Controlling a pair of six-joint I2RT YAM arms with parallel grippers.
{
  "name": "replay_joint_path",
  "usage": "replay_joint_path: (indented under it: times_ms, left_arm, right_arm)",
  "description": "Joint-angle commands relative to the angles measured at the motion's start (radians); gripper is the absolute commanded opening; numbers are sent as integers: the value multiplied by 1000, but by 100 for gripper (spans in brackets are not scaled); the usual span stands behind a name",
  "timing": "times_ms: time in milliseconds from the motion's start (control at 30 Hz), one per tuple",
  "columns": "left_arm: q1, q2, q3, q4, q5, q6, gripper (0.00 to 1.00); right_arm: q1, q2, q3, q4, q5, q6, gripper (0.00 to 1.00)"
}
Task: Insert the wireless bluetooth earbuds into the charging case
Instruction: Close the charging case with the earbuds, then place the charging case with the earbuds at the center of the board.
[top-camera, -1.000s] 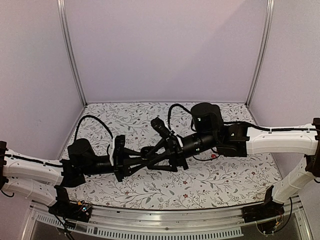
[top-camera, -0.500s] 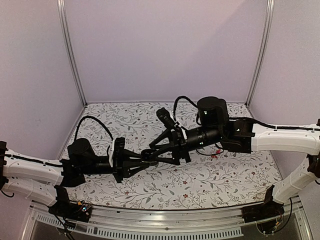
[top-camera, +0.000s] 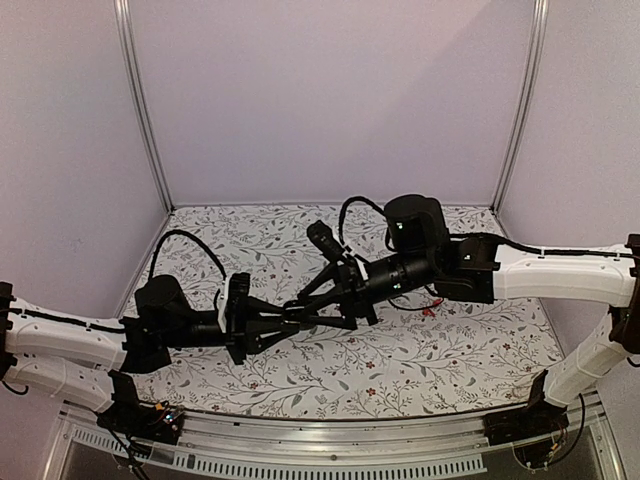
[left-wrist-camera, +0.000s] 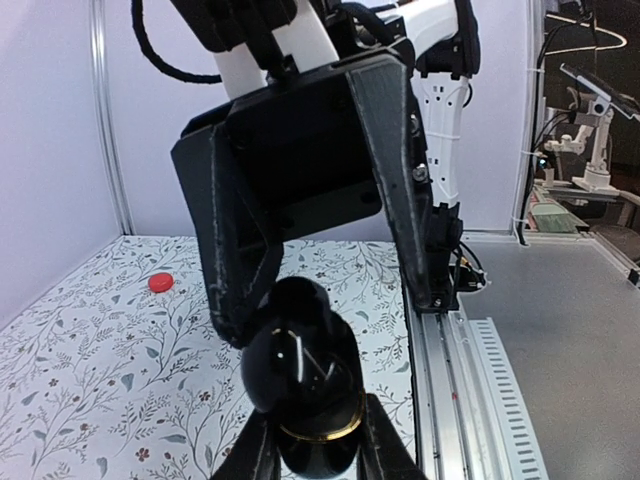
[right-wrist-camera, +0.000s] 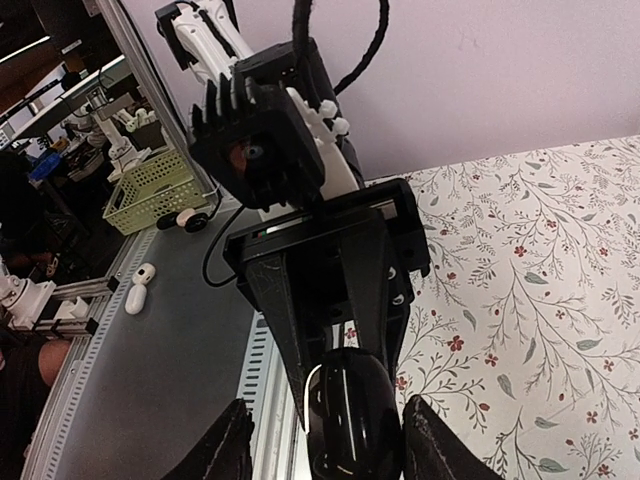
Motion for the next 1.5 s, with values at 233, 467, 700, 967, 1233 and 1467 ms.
replay_joint_path:
  times_ms: [233, 467, 700, 967, 1233, 1467]
  left_arm:
    - [46, 22, 36, 1, -45, -42, 0]
    - [158, 162, 114, -83, -74, -192, 0]
    - [381, 419, 273, -151, 13, -415, 0]
    - [548, 759, 515, -245, 105, -572, 0]
    - [594, 981, 730, -380, 126, -621, 0]
    - [603, 1102, 925, -586, 74, -608, 0]
  right_arm:
    - [41, -17, -3, 4, -89, -45, 47]
    - [-17, -90, -69, 87, 18, 15, 51]
    - [-78, -201, -153, 72, 216, 33, 57]
    - [-252, -345, -326, 79, 340, 60, 60]
    - [-352, -483, -435, 68, 423, 75, 69]
    - [-378, -518, -458, 50, 484, 100, 91]
